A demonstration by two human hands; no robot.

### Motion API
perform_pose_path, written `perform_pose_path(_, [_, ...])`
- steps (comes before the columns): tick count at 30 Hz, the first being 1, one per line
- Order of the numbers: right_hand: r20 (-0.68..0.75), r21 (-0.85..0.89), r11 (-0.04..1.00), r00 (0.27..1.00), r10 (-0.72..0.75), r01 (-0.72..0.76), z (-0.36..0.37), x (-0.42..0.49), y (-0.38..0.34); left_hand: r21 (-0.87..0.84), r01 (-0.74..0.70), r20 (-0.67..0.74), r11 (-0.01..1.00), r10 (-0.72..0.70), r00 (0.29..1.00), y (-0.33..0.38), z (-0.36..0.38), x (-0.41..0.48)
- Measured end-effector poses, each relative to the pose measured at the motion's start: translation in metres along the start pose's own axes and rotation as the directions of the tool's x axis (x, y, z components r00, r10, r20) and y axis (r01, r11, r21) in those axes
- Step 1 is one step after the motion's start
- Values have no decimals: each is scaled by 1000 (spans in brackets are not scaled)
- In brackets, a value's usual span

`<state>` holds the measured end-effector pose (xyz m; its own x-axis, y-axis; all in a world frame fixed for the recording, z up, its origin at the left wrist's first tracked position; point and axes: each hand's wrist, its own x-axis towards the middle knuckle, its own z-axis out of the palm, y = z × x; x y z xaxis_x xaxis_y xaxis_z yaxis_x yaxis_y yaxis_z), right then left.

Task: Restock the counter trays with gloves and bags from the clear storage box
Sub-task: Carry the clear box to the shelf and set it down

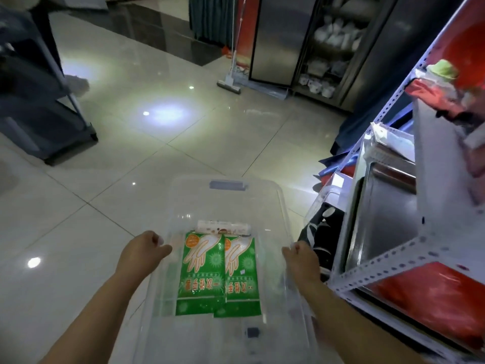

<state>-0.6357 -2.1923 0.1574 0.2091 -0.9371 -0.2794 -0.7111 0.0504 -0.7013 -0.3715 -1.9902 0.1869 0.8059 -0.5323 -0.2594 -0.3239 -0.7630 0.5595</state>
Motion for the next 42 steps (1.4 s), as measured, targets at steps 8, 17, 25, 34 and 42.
perform_pose_path(8, [51, -33, 998, 997, -58, 59, 8, 160, -78, -43, 60, -3, 997, -61, 998, 82, -2, 135])
perform_pose_path(17, [-13, -41, 996, 997, 75, -76, 35, 323, -146, -9, -25, 85, 1000, 26, 996, 167, 19, 336])
perform_pose_path(25, [-104, 37, 974, 968, 228, -226, 35, 427, -177, 107, -186, 186, 977, 164, 969, 268, 52, 495])
perform_pose_path(34, [-152, 51, 908, 896, 418, -415, 17, 554, -122, 202, -325, 396, 924, 226, 890, 381, 167, 603])
perform_pose_path(42, [-109, 45, 854, 847, 520, -519, 28, 684, -43, 286, -340, 499, 896, 163, 851, 441, 309, 688])
